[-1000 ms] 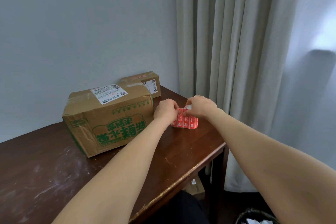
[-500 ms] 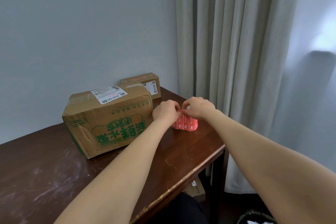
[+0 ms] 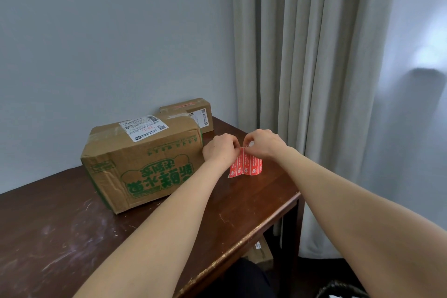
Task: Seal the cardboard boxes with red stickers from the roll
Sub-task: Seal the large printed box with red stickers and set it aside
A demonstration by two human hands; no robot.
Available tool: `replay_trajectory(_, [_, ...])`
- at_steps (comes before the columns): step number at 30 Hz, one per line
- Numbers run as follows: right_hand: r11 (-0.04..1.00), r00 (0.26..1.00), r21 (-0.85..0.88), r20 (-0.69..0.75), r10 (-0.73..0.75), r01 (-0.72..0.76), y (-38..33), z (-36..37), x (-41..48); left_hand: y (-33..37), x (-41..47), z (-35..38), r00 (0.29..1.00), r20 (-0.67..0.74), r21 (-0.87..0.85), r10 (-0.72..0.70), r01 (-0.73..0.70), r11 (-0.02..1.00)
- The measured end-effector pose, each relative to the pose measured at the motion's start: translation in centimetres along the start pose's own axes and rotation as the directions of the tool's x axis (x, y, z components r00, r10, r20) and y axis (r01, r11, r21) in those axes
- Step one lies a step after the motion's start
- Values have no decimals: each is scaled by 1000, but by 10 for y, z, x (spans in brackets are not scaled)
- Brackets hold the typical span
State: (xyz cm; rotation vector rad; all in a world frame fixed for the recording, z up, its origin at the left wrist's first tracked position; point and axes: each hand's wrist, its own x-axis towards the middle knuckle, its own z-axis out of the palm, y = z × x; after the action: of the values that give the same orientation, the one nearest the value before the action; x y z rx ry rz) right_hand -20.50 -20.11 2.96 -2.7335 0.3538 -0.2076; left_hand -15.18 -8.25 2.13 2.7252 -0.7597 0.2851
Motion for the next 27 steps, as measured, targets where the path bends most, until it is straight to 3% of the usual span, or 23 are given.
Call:
replay_trajectory(9, [1000, 1000, -2, -7, 2, -2, 0, 0, 0, 1, 0, -1, 1000, 13, -22, 15, -15, 1000])
replay_trajectory(27, [999, 997, 34, -67, 32, -30, -2, 3, -2, -5, 10, 8, 989, 136, -309, -56, 96, 946])
